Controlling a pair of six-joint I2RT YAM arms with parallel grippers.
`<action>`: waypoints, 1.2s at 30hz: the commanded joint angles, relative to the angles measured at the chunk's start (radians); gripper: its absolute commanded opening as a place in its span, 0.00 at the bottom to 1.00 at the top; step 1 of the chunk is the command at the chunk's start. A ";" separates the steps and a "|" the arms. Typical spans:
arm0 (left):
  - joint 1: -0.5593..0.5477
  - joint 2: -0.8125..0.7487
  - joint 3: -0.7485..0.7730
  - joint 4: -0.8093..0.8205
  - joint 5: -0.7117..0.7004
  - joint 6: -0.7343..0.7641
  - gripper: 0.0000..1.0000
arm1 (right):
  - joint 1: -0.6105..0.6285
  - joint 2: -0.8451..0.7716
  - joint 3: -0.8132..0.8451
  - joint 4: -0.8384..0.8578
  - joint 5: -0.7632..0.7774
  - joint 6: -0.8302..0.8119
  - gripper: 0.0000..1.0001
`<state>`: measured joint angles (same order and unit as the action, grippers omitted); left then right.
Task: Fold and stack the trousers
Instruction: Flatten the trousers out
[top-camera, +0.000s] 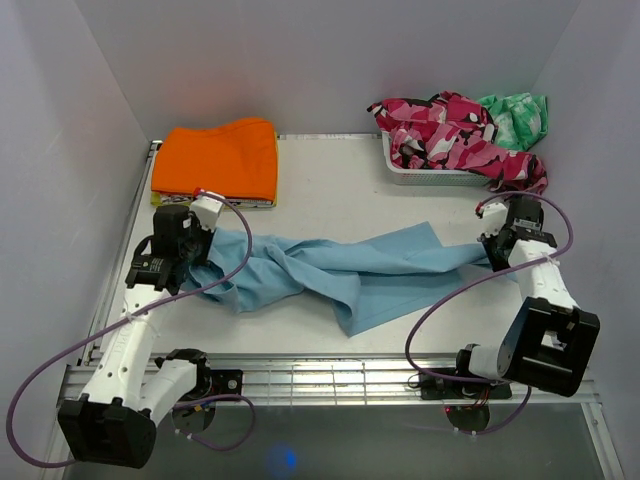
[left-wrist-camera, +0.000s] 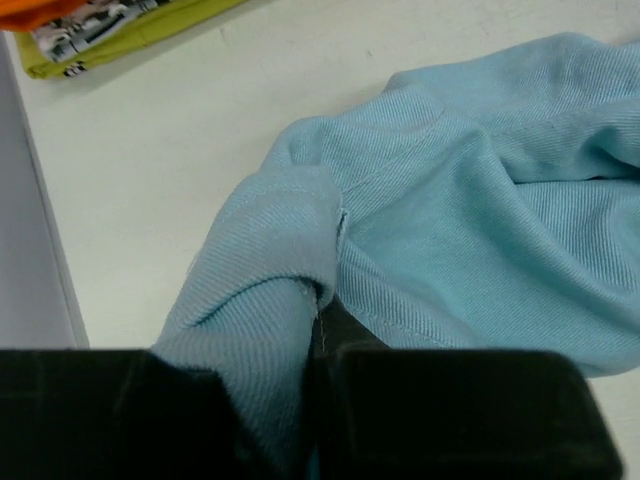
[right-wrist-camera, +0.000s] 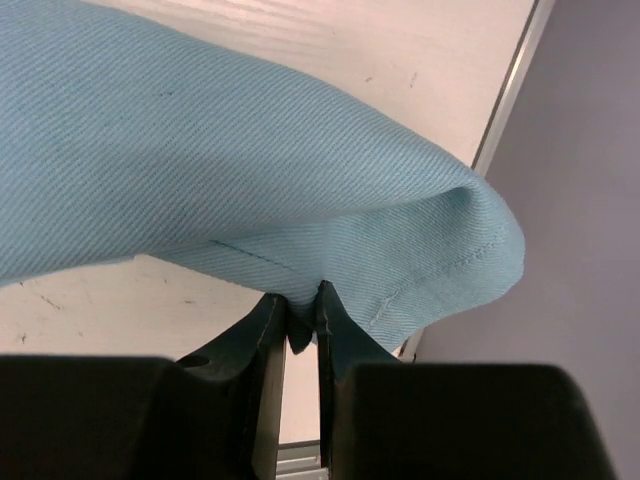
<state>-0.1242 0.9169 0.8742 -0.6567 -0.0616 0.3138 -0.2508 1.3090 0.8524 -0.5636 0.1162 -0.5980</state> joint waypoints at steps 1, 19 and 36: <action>0.050 -0.006 -0.026 0.029 0.132 0.051 0.28 | -0.054 -0.053 0.037 -0.038 -0.044 -0.095 0.08; 0.313 0.323 0.289 -0.403 0.696 0.292 0.87 | -0.036 0.041 0.358 -0.378 -0.549 -0.137 0.08; 0.311 0.226 0.033 -0.745 0.497 0.985 0.87 | 0.126 -0.201 0.165 -0.610 -0.488 -0.608 0.97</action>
<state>0.1841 1.1873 0.9379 -1.3148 0.4732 1.1625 -0.1993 1.2446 1.1069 -1.0615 -0.3195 -1.0080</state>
